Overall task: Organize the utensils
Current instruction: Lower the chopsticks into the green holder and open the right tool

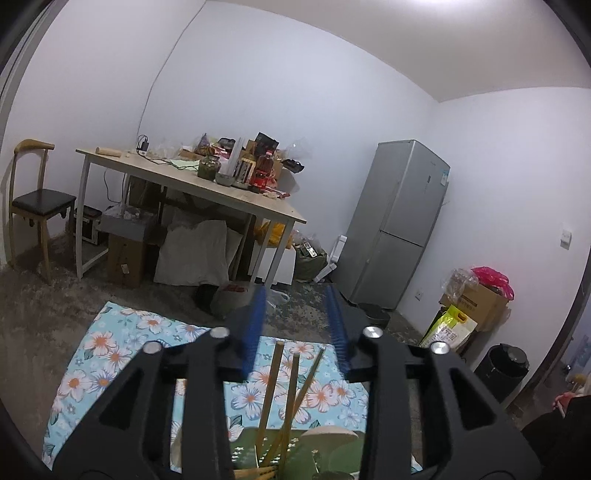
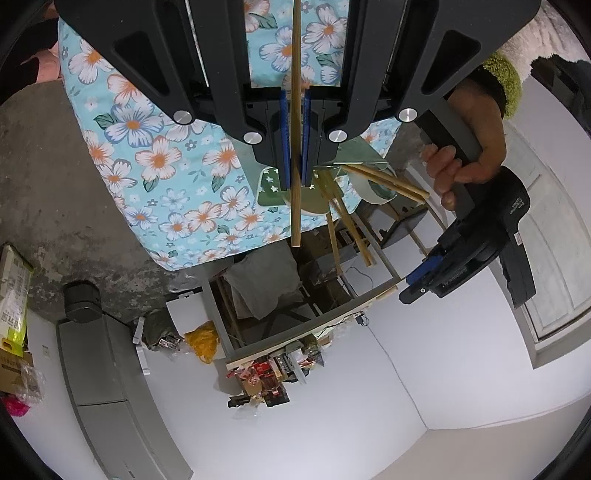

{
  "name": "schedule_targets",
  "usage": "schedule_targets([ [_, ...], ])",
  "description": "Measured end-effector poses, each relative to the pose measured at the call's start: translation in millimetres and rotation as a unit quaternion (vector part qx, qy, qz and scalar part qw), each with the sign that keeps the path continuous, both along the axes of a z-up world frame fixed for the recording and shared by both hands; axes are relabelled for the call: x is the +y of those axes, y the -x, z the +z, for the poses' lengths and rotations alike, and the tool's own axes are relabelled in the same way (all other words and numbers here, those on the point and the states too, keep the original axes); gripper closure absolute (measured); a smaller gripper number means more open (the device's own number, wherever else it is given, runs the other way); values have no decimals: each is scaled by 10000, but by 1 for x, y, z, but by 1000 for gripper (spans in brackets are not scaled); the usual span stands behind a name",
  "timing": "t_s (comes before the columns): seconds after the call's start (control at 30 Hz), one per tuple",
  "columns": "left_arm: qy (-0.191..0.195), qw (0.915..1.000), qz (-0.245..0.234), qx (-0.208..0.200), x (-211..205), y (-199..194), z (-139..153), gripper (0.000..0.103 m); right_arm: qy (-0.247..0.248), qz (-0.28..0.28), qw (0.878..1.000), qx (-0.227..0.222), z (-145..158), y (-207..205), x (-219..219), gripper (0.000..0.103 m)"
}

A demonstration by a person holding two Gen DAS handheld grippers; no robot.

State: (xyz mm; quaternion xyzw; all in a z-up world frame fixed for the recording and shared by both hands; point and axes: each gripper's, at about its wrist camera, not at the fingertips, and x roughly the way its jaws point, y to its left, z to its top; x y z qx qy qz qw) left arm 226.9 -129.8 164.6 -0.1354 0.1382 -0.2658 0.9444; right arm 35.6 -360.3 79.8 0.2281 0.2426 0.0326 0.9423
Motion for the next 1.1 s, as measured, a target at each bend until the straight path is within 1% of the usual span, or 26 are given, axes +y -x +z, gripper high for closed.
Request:
schedule_targets([
  [0.07,5,10000,-1,-26,3,6,3,58,12,-2,10000,-32,4,3,2,97],
  [0.13,13,9999,-17,-112,8,15,8,54,66,-18,10000,-70,9,7,7,97],
  [0.2,28,9999,-14,-151,13,24,14,45,103,-24,9999,-96,13,10,11,97],
  [0.27,76,9998,-46,-154,21,31,20,42,142,-29,9998,-117,16,12,14,97],
  [0.3,99,9998,-55,-155,26,36,23,39,160,-31,9998,-129,18,14,15,97],
  [0.5,104,9999,-52,-41,53,61,36,28,311,-27,9992,-253,29,23,25,97],
  [0.6,-8,10000,-41,-6,64,75,39,22,416,-20,9985,-348,35,28,31,97],
  [0.7,-178,9998,-68,6,69,88,39,19,480,-6,9980,-401,40,31,35,97],
  [0.83,-368,9991,-144,125,77,104,30,16,604,11,9970,-482,49,32,40,97],
  [0.97,-506,9977,-111,434,87,113,12,14,740,48,9953,-620,62,30,42,97],
  [1.1,-673,9951,45,729,102,120,-9,13,837,43,9934,-786,79,22,43,97],
])
